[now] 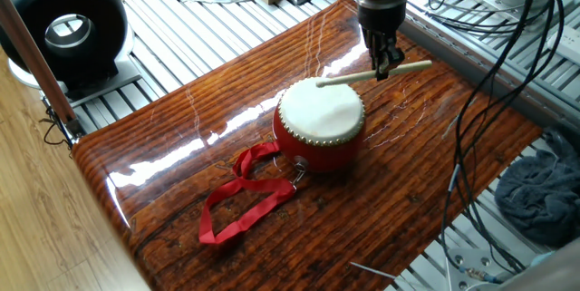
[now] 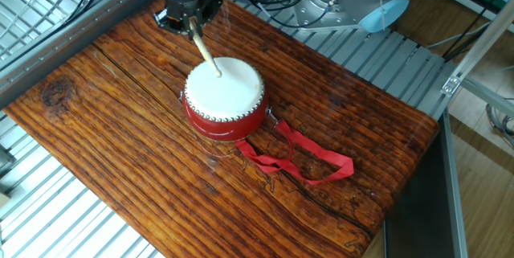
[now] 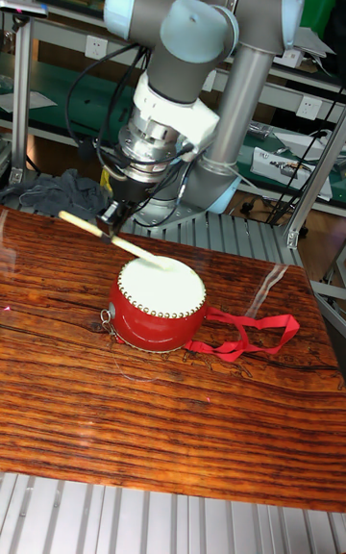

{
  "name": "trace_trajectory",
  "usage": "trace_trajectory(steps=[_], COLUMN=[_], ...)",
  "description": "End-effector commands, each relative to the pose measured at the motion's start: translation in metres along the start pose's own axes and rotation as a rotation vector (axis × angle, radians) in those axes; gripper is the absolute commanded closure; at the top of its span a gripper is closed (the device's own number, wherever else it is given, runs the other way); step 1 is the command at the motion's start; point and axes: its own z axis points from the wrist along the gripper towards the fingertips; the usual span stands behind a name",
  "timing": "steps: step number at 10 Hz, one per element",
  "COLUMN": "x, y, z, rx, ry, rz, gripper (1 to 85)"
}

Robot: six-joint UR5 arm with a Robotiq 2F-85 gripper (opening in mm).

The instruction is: Play the drum

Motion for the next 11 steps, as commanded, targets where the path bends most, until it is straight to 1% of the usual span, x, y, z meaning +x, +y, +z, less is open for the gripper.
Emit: trace_trajectory(steps=[1, 2, 3, 4, 5, 6, 7, 8, 9, 11], x=[0.021, 0.017, 0.02, 0.023, 0.02, 0.006, -0.011, -0.014, -0.014, -0.014], y=[-0.02, -0.032, -0.044, -0.057, -0.054, -0.031, -0.008, -0.005, -0.002, 0.0], z=[0.016, 0.02, 0.02, 0.021, 0.027, 0.034, 0.032, 0.028, 0.028, 0.028], rx=[0.09, 0.135, 0.181, 0.219, 0.2, 0.104, -0.005, -0.022, -0.034, -0.041], ry=[0.101, 0.087, 0.094, 0.11, 0.091, 0.017, -0.062, -0.082, -0.082, -0.08], rz=[0.062, 0.085, 0.088, 0.075, 0.088, 0.146, 0.193, 0.181, 0.179, 0.164], gripper=[84.7, 84.7, 84.7, 84.7, 84.7, 84.7, 84.7, 84.7, 84.7, 84.7])
